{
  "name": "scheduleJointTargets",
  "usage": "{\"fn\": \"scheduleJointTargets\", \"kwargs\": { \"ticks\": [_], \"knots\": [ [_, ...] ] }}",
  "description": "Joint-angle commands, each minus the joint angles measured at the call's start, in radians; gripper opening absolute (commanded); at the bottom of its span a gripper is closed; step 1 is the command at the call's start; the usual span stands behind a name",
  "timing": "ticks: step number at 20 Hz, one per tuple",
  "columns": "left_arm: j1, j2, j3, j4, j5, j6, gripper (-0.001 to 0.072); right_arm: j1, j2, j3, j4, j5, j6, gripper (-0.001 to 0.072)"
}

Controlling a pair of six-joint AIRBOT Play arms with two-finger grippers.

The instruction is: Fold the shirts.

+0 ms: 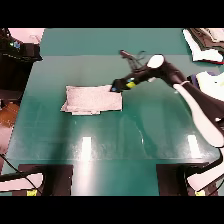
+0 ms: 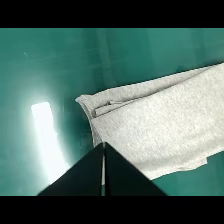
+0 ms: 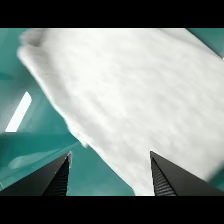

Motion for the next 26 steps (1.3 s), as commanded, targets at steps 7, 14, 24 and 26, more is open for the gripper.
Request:
{"fn": "scheduleJointTargets", "kwargs": {
  "ticks": [7,14,24,26],
  "knots": [
    [0.000,-0.001,0.000,-0.042,0.018,0.000,0.0021,-0.132,-0.006,-0.298,0.145,-0.130,0.068,0.0678],
    [0.000,-0.001,0.000,-0.042,0.016,0.000,0.0021,0.033,-0.178,-0.084,0.180,-0.151,0.062,0.0551],
    [-0.027,0.000,0.000,-0.045,-0.011,-0.008,0.0021,0.041,-0.175,0.027,0.172,-0.083,0.020,0.0015],
    [-0.071,-0.001,0.000,-0.045,-0.010,-0.008,0.0021,-0.034,-0.117,0.025,0.129,-0.043,0.021,0.0015]
  ]
}}
